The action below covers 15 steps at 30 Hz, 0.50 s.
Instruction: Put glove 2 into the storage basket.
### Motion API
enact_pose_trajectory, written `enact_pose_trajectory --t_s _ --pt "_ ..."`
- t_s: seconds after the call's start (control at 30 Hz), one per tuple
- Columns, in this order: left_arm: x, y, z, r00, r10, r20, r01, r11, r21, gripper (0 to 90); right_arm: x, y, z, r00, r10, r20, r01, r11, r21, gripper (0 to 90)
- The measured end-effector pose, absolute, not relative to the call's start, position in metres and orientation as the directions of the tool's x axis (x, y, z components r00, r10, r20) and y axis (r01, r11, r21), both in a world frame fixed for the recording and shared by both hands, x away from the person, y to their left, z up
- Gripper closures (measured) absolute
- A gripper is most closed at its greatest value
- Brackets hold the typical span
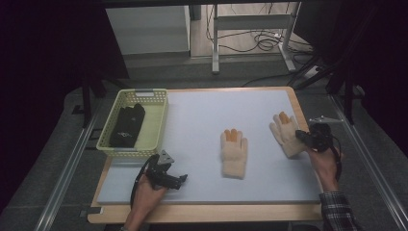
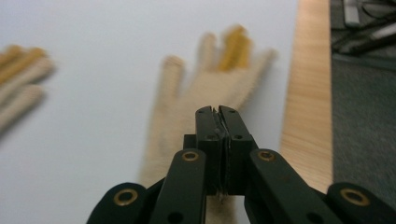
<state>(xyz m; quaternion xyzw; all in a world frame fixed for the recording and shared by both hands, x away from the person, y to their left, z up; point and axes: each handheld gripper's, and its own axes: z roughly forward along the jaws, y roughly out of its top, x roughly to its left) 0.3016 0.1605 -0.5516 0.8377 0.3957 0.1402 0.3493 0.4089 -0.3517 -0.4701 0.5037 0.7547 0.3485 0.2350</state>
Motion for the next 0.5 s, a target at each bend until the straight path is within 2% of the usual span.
enact_pose_trajectory --t_s 0.33,0.5 --pt "0.302 0.160 -0.552 0.647 0.761 -0.042 0.565 -0.442 0.696 1.1 0.400 -0.291 -0.454 -0.521 0.853 -0.025 0.528 0.345 0.776 84.4" --pt "0.301 0.160 -0.552 0.647 0.761 -0.041 0.565 -0.443 0.696 1.1 0.404 -0.254 -0.457 -0.593 0.805 -0.002 0.502 0.371 0.781 74.8"
